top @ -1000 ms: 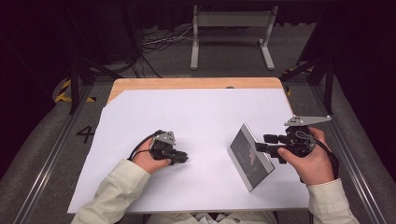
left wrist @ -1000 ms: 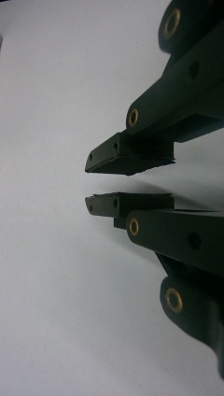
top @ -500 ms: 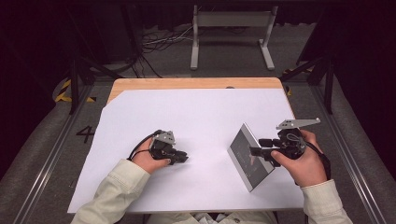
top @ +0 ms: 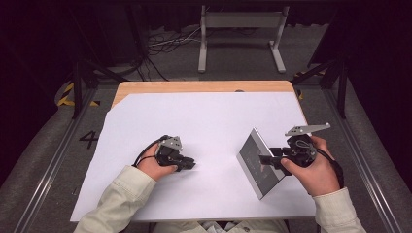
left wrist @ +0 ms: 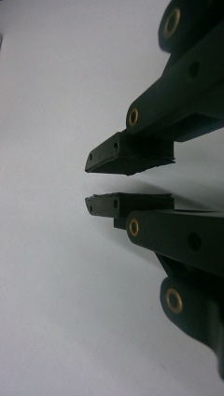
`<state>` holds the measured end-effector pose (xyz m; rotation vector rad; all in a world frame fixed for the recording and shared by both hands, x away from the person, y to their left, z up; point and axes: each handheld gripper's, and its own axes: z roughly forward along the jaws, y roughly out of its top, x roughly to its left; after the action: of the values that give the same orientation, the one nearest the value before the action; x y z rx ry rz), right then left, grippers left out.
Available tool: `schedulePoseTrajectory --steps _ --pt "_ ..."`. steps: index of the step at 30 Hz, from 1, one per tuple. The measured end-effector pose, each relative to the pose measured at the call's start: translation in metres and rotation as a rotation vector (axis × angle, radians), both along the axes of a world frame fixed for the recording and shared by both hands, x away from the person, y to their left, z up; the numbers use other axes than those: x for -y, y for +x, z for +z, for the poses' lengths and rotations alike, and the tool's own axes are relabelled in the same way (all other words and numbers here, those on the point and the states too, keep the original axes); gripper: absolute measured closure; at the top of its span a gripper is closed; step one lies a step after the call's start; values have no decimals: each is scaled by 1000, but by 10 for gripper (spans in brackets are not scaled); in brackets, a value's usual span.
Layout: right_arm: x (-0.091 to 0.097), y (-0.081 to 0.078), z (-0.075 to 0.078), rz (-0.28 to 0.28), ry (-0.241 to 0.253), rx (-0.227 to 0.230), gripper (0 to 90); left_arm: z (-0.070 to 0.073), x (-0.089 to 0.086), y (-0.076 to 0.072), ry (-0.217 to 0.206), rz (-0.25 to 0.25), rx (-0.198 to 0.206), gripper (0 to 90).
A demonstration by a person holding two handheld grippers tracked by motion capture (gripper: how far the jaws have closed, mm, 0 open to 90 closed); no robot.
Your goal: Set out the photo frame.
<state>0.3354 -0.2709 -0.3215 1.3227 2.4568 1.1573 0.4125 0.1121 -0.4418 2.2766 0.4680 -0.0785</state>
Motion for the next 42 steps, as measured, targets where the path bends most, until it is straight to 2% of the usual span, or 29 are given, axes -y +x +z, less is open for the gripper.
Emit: schedulePoseTrajectory --steps 5,8,10,14,19,20,34,42 --pt "-2 -1 0 7 -21 -21 562 0 0 0 3 -2 -1 782" --pt "-2 -2 1 6 -26 -34 656 0 0 0 3 -2 -2 784" --pt "-3 -2 2 -1 -46 -31 704 0 0 0 4 -1 -3 785" --pt "-3 -4 3 -15 -60 -33 738 0 0 0 3 -3 -2 788" --pt "-2 -5 6 -54 -88 -21 826 0 0 0 1 -1 -2 790" --pt "1 -5 7 -54 -79 -20 843 0 0 0 1 -1 -3 792" --pt "0 -1 15 -20 -102 6 845 0 -5 1 -5 11 -5 797" --pt "-3 7 22 38 -111 13 845 0 -12 0 -8 36 -9 791"
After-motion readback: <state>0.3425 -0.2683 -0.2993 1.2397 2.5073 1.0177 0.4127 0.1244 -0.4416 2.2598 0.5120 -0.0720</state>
